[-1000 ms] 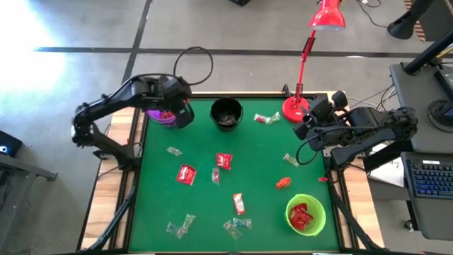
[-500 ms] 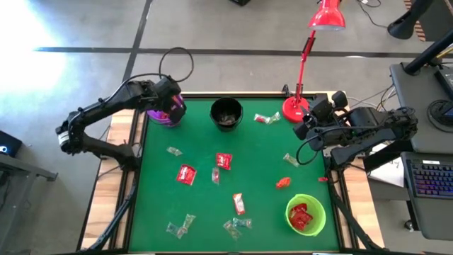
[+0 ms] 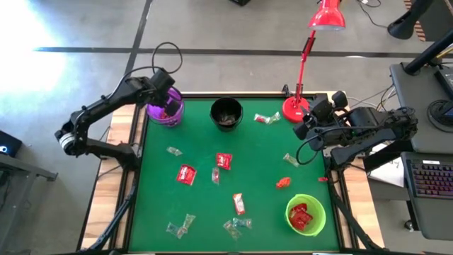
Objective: Sort candy
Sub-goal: Put the top left orange chocolate bar into the purple bucket
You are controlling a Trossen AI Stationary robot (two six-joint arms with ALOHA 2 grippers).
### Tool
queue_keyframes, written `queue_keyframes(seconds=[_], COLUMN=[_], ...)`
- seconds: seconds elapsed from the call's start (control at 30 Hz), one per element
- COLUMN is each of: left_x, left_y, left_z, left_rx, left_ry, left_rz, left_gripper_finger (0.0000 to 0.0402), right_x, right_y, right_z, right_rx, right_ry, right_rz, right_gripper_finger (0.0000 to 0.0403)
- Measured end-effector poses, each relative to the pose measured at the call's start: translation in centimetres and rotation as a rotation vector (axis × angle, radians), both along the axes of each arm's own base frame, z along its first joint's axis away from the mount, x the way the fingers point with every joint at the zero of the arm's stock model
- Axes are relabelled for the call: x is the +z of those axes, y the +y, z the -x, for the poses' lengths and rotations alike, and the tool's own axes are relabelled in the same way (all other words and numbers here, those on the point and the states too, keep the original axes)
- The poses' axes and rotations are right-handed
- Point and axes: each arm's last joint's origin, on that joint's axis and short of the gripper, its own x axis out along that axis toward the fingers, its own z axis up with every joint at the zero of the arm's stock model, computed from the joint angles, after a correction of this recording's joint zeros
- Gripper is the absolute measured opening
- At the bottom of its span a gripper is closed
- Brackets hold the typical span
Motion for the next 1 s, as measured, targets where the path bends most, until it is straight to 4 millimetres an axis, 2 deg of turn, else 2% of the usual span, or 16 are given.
queue_keyframes(seconds=[0.33,0.7,1.0], left_x=[-0.3,-3.4,-4.2], left_y=[0.5,0.8,1.0], left_z=[0.1,0.1,0.2], left_rx=[-0.018,-0.021,0.017], left_ry=[-0.031,-0.022,-0.027], left_rz=[0.018,0.021,0.034], left_gripper_finger=[0.0015,0.0024,0.0036], right_x=[0.0,0.0,0.0], right_y=[0.0,0.0,0.0], right_z=[0.0,0.0,0.0], right_rx=[-0.003,-0.003,-0.003], right_ry=[-0.006,-0.006,-0.006], right_rz=[-0.003,-0.003,-0.003], right_gripper_finger=[0.0127,0.0127,0.0128])
